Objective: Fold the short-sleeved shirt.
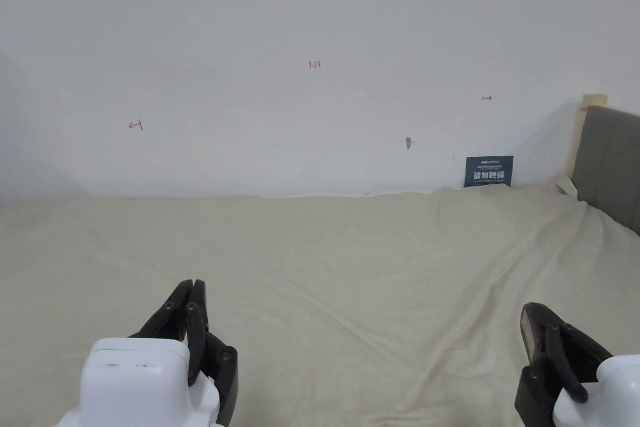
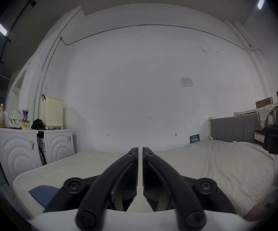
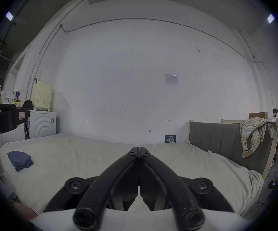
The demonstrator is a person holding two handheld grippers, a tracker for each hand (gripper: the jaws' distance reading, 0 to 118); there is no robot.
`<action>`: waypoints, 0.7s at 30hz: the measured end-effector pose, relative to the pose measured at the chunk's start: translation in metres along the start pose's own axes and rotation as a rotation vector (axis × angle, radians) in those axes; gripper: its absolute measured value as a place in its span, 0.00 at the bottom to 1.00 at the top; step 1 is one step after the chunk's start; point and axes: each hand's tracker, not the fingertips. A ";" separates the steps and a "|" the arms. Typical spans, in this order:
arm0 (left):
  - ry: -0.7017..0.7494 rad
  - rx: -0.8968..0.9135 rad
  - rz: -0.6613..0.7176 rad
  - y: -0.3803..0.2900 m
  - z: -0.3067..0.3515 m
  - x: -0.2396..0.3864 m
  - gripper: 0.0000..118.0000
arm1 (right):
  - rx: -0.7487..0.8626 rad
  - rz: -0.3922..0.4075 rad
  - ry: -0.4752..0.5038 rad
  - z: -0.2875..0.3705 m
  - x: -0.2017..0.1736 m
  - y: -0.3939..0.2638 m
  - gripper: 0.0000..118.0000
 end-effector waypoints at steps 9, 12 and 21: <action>0.052 -0.016 -0.009 -0.002 0.002 -0.006 0.04 | -0.028 -0.017 0.046 0.001 -0.008 0.006 0.00; 0.056 -0.020 -0.009 -0.002 0.003 -0.009 0.05 | -0.022 0.028 0.037 0.000 -0.018 0.007 0.02; 0.027 -0.016 -0.003 -0.003 0.005 -0.015 1.00 | -0.024 0.076 0.029 -0.005 -0.028 0.006 0.84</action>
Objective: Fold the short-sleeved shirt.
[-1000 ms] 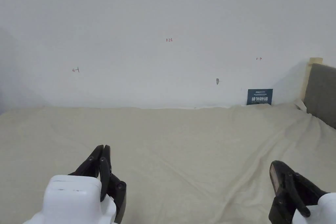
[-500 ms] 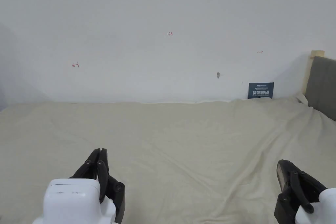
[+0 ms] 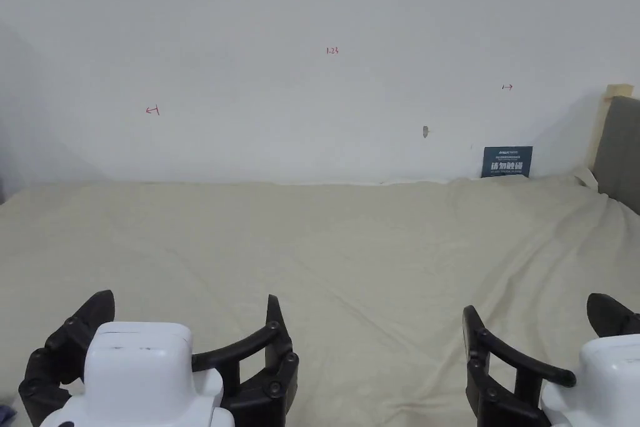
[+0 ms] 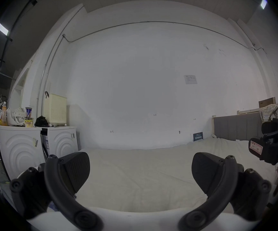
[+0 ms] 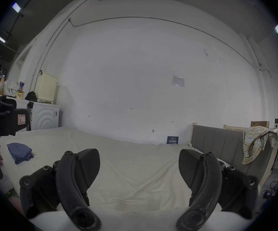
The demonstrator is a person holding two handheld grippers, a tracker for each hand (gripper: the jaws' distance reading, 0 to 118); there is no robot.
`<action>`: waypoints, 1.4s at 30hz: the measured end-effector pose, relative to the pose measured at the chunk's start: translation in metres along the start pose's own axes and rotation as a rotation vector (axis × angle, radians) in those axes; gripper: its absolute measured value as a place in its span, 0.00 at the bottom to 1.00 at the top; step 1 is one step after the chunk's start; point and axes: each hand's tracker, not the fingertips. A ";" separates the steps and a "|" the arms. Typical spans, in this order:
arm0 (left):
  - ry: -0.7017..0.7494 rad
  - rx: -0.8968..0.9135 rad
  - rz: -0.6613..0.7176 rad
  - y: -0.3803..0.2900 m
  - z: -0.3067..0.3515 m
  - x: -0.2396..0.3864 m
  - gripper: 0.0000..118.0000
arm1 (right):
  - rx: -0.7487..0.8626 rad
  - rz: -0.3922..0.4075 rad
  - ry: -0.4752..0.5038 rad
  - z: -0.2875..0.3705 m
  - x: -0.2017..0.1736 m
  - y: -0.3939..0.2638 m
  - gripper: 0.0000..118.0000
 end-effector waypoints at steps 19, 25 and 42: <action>-0.028 -0.135 0.082 -0.005 -0.014 -0.005 1.00 | -0.040 0.002 -0.013 -0.005 -0.010 -0.003 0.84; -0.034 -0.183 0.101 -0.001 -0.016 -0.004 1.00 | -0.078 -0.005 0.012 -0.008 -0.013 -0.002 0.84; -0.048 -0.192 0.106 -0.002 -0.024 -0.006 1.00 | -0.113 -0.006 0.016 -0.009 -0.015 -0.007 0.84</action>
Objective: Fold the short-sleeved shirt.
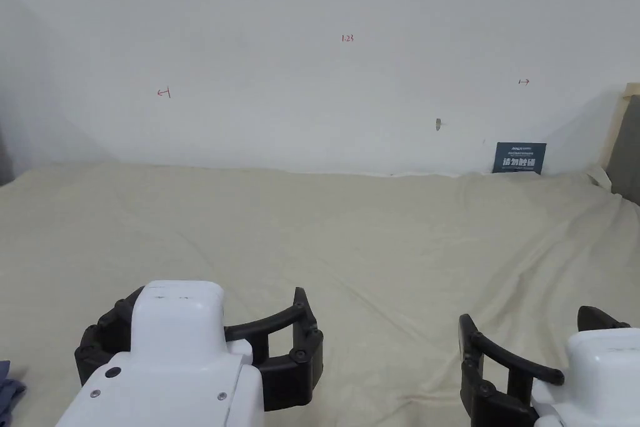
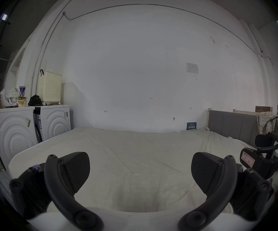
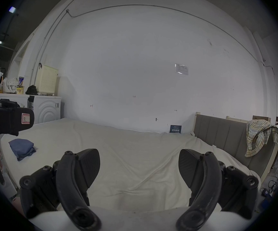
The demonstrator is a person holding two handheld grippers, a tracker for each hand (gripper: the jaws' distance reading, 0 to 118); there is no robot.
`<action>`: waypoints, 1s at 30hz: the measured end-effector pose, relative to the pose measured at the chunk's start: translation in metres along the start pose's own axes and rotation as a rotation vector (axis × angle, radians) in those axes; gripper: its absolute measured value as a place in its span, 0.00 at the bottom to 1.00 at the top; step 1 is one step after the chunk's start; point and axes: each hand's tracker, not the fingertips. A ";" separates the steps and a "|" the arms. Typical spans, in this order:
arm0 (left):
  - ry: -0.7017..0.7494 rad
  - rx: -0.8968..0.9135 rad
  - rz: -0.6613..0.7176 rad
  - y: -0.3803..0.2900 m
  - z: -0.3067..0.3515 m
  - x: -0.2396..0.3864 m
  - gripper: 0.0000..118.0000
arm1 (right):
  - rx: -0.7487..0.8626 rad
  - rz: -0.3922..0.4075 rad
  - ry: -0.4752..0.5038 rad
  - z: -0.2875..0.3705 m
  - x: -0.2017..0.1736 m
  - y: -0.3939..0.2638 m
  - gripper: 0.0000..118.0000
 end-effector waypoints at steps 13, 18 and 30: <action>0.030 -0.012 0.027 0.004 0.000 -0.007 1.00 | -0.021 0.008 0.017 -0.002 -0.006 -0.003 0.84; 0.090 -0.035 0.017 0.004 -0.004 -0.006 1.00 | -0.014 0.017 0.020 -0.002 -0.007 -0.002 0.84; 0.049 -0.037 -0.003 0.003 -0.005 -0.001 1.00 | -0.013 0.015 0.021 -0.003 -0.007 0.000 0.84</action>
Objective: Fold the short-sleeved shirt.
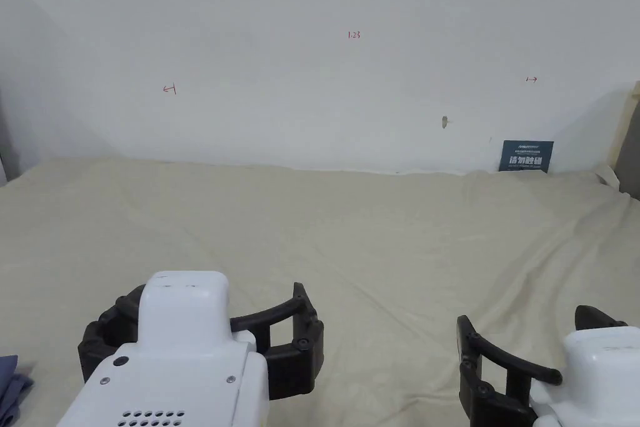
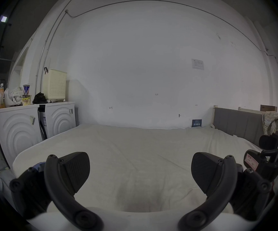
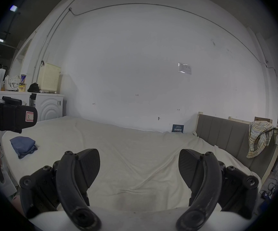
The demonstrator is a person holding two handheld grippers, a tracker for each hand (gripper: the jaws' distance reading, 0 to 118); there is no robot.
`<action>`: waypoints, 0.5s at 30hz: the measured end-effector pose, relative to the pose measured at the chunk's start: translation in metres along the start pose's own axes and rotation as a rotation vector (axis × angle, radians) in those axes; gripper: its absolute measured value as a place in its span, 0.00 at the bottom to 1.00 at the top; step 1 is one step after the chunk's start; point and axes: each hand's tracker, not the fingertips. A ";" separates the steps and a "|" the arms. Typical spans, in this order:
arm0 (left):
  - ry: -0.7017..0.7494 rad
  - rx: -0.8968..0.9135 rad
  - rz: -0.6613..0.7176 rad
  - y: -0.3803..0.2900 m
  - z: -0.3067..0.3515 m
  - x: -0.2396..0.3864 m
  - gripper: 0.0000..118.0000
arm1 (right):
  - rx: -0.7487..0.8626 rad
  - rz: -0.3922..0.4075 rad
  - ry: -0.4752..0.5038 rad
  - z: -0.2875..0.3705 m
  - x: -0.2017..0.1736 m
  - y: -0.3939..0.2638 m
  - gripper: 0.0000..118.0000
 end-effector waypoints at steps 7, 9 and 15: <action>-0.036 -0.008 0.051 0.003 0.000 -0.001 1.00 | -0.007 0.003 0.000 -0.001 0.001 -0.001 0.84; -0.043 -0.009 0.057 0.003 -0.001 -0.002 1.00 | -0.007 0.001 -0.001 -0.001 0.001 -0.001 0.84; -0.037 -0.002 0.045 0.002 0.000 0.000 1.00 | -0.012 -0.005 -0.010 -0.002 0.002 -0.002 0.84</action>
